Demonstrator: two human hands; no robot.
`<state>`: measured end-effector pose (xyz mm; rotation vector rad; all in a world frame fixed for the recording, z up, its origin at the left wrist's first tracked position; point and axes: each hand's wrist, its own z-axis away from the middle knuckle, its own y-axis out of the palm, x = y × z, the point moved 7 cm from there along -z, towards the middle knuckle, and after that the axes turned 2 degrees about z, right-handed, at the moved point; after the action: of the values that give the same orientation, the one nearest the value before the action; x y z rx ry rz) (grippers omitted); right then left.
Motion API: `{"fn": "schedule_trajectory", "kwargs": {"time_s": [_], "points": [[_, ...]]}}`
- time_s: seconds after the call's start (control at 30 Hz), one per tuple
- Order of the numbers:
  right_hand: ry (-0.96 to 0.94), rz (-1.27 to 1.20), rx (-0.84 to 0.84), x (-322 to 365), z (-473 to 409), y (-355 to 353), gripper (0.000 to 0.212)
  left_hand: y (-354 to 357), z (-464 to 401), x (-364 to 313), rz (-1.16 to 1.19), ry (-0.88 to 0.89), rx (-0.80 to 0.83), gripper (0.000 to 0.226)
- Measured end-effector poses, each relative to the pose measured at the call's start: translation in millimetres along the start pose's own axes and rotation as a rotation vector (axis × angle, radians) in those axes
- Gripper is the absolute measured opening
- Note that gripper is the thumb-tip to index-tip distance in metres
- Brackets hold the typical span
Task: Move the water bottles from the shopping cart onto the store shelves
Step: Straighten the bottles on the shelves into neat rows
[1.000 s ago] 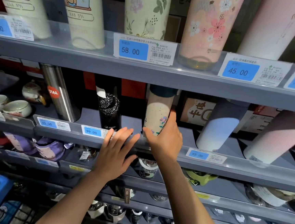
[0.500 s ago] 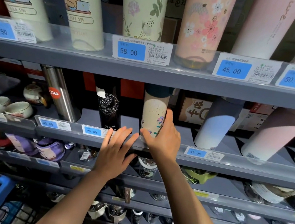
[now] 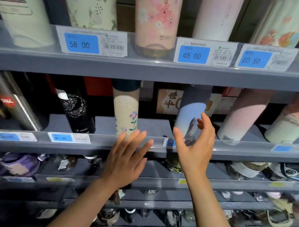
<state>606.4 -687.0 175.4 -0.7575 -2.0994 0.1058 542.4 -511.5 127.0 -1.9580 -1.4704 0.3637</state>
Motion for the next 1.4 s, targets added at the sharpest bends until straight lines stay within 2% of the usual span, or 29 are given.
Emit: {"fn": "schedule_trajectory", "kwargs": {"time_s": [0.07,0.17,0.4,0.5,0.7,0.97,1.1,1.23,1.4], "points": [[0.039,0.023,-0.011,-9.5,-12.3,-10.0,0.078,14.5,-20.8,-13.9,0.048,0.041,0.022,0.058],[0.083,0.039,0.037,-20.0,-27.9,-12.1,0.086,40.4,-33.8,-14.7,0.110,-0.012,0.067,0.065],[0.217,-0.039,0.244,-35.1,-49.0,17.7,0.102,60.2,-27.9,-15.5,-0.099,0.051,0.073,0.074],[0.261,-0.091,0.281,-38.1,-44.3,27.5,0.100,59.2,-29.4,-17.1,-0.150,0.073,0.063,0.072],[0.208,-0.021,0.200,-33.6,-37.8,24.6,0.095,60.1,-29.3,-19.0,-0.189,0.090,0.042,0.068],[0.214,0.072,0.086,-28.8,-31.8,22.0,0.102,63.0,-27.5,-18.3,-0.200,0.089,0.054,0.070],[0.229,0.004,0.131,-34.1,-31.5,22.7,0.105,61.5,-28.2,-18.6,-0.198,0.081,0.044,0.073],[0.234,-0.019,0.222,-38.9,-30.6,27.9,0.099,62.0,-28.0,-18.9,-0.200,0.080,0.052,0.073],[0.208,0.040,0.147,-36.2,-29.6,31.2,0.097,62.0,-28.8,-19.4,-0.202,0.086,0.059,0.071]]}}
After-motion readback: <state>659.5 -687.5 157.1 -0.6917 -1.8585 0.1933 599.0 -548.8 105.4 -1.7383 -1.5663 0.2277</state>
